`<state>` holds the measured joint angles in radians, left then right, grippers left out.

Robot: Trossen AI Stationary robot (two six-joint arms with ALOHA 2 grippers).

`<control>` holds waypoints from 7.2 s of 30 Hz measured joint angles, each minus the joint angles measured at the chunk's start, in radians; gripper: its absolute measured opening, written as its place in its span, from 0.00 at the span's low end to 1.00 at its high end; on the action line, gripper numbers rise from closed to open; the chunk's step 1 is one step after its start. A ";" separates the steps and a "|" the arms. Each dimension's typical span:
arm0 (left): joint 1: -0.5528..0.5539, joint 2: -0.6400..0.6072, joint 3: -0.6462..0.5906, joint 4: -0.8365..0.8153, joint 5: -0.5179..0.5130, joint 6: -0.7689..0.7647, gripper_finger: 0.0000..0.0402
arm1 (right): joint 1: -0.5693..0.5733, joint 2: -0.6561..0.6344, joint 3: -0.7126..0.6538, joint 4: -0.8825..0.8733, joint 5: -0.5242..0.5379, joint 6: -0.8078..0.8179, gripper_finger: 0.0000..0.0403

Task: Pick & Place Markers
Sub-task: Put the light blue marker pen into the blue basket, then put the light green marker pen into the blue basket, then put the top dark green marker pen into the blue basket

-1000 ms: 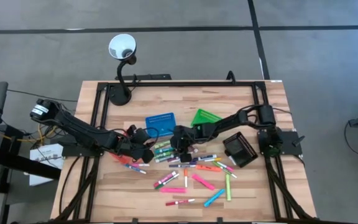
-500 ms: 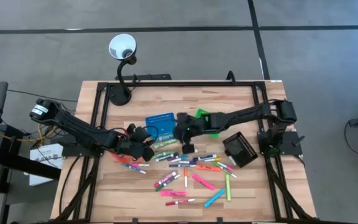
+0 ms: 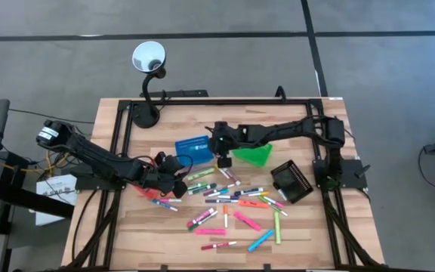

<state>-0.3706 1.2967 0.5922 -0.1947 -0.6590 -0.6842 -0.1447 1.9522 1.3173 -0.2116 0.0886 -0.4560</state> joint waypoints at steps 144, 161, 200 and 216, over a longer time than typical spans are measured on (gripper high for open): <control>0.477 -0.039 0.002 0.112 0.435 0.478 0.33 | 0.139 -0.262 -0.370 0.332 -0.277 0.317 0.37; 0.265 -0.232 0.001 0.185 0.389 0.523 0.26 | 0.159 -0.033 -0.328 0.503 -0.272 0.377 0.37; 0.263 -0.116 0.001 0.250 0.311 0.590 0.26 | 0.139 -0.123 -0.238 0.316 -0.127 0.198 0.19; 0.263 -0.184 0.001 0.277 0.307 0.590 0.26 | 0.018 0.111 0.217 -0.171 0.008 -0.148 0.17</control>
<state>-0.1078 1.1124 0.5930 0.0822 -0.3524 -0.0944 -0.1268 2.0632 1.5348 -0.3823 0.0964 -0.6038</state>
